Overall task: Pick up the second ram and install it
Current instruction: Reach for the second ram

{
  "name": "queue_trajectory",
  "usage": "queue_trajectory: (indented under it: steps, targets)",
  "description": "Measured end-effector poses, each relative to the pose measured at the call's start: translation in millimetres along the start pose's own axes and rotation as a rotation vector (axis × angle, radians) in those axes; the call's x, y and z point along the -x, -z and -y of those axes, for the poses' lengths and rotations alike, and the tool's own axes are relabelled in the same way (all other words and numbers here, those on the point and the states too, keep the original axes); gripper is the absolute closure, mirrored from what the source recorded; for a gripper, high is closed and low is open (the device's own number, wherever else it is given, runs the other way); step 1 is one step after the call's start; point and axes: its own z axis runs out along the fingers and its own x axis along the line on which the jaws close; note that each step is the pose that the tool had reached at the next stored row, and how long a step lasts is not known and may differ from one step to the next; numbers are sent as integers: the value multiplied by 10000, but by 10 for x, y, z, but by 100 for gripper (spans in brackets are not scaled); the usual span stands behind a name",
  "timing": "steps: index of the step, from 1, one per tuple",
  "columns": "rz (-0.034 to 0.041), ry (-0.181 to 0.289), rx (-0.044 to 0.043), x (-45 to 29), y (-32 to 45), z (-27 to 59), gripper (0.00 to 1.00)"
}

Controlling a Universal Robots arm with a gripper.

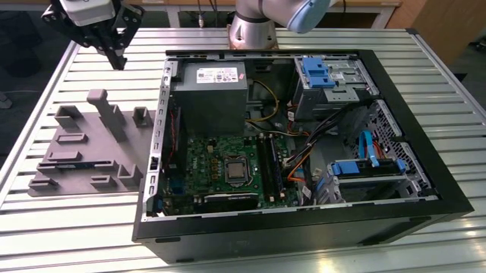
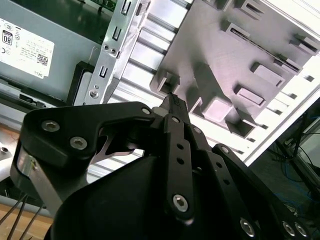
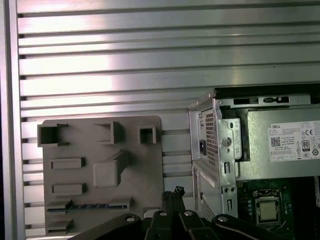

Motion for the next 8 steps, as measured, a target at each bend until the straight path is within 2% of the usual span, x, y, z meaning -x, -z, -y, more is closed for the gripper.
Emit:
queue_trajectory:
  steps: [8]
  targets:
    - [1, 0, 0, -88, -2, 7, 89]
